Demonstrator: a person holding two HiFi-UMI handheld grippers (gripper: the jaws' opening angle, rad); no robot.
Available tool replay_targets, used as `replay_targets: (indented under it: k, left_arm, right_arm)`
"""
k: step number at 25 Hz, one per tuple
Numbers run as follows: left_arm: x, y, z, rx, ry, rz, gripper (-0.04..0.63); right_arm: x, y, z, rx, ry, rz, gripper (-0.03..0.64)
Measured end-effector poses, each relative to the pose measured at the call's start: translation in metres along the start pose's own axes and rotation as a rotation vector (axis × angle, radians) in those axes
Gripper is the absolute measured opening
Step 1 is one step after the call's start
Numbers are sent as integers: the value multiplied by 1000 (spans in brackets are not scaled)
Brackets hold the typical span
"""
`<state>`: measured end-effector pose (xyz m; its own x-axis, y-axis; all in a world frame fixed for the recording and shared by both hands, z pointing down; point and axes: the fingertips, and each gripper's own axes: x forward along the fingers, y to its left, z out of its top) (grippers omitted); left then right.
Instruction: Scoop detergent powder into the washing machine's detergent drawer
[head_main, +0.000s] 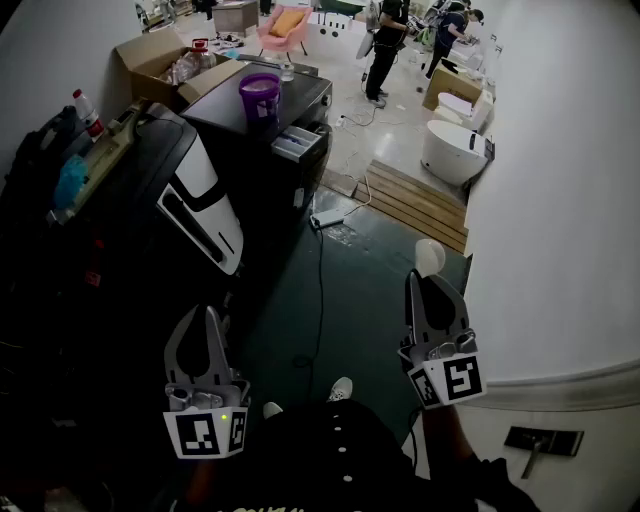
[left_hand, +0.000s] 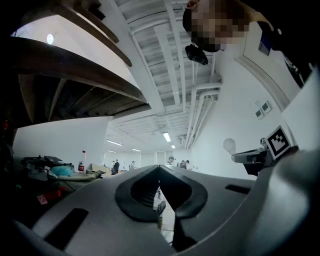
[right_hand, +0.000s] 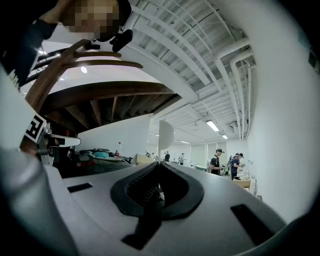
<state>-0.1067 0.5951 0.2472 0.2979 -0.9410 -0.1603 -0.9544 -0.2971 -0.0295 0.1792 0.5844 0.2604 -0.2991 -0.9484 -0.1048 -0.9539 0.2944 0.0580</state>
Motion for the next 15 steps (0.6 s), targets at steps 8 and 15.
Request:
replay_targets:
  k: [8, 15]
  left_arm:
    - [5, -10, -4, 8, 13, 10, 14]
    - [13, -29, -10, 20, 37, 18, 14]
  right_arm:
    - [1, -10, -10, -21, 33, 14, 32]
    - [-1, -24, -12, 29, -4, 47, 32]
